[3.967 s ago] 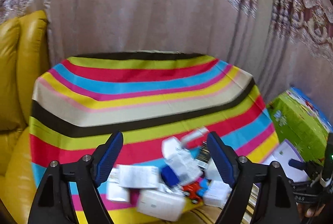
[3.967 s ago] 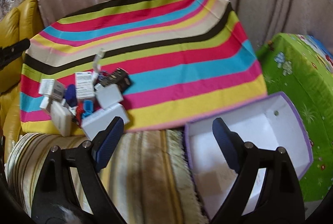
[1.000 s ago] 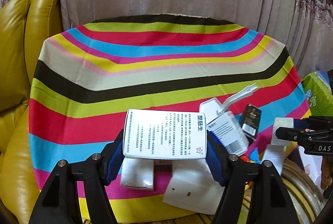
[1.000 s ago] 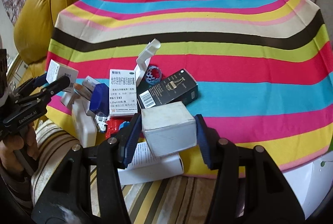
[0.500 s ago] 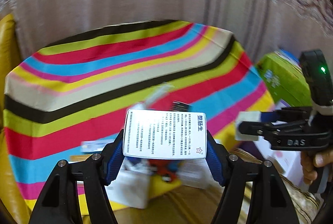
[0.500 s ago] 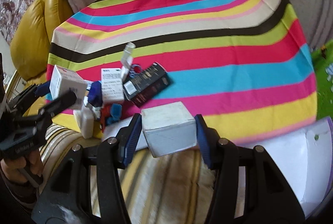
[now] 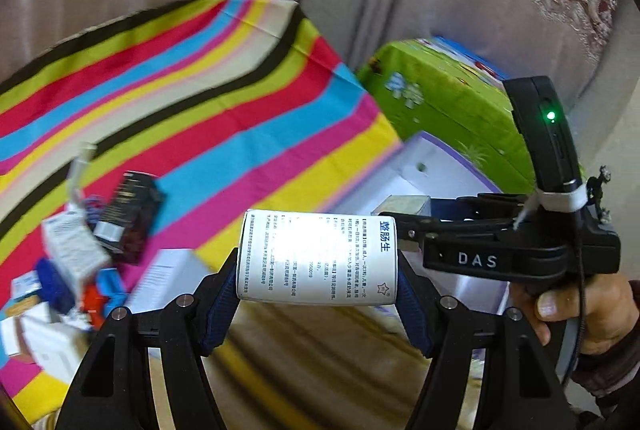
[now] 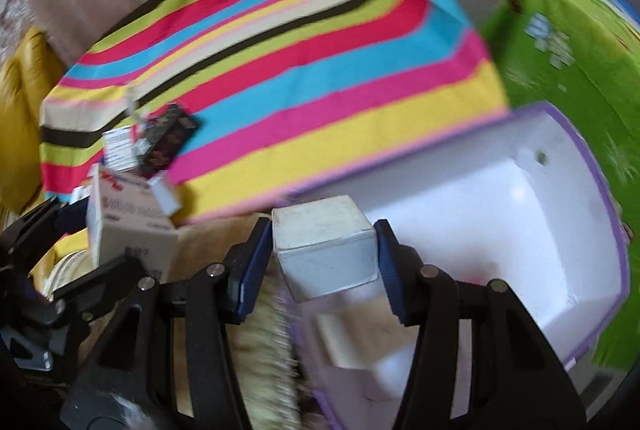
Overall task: Organize rigid objects
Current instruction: 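Carry labelled box with left tool while right tool carries cube box to purple box, then open left tool inside purple box while right tool releases cube box there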
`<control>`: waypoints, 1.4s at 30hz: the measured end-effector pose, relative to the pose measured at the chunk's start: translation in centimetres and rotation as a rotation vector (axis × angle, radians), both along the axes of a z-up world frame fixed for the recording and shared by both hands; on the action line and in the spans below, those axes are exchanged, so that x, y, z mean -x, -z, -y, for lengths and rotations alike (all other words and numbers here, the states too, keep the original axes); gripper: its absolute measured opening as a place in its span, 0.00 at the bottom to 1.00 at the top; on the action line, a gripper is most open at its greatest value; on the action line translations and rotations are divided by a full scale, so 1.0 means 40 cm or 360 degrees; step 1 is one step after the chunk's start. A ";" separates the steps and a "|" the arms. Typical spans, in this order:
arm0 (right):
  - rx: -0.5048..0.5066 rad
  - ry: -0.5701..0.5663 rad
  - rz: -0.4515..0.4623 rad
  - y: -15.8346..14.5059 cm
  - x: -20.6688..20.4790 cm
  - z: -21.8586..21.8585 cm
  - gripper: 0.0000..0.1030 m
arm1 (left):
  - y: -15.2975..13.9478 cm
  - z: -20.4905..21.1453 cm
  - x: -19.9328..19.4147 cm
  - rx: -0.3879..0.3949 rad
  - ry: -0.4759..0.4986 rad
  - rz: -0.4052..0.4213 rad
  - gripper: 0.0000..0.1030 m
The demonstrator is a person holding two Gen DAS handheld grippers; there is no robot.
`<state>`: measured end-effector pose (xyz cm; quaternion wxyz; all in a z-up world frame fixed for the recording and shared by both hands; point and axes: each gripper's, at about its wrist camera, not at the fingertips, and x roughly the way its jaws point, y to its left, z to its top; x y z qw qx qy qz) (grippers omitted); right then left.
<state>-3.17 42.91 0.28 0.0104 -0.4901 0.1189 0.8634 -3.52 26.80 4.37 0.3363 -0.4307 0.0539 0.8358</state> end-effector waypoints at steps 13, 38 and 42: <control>-0.0026 0.0441 0.0125 0.057 -0.100 -0.182 0.54 | 0.042 -0.127 -0.028 -0.0119 0.0282 0.0192 0.68; -0.0045 0.0579 0.0189 0.074 -0.095 -0.181 0.72 | 0.062 -0.119 -0.019 -0.0205 0.0300 0.0297 0.81; -0.0038 0.0559 0.0160 0.062 -0.088 -0.169 0.72 | 0.054 -0.108 -0.015 -0.0238 0.0279 0.0287 0.81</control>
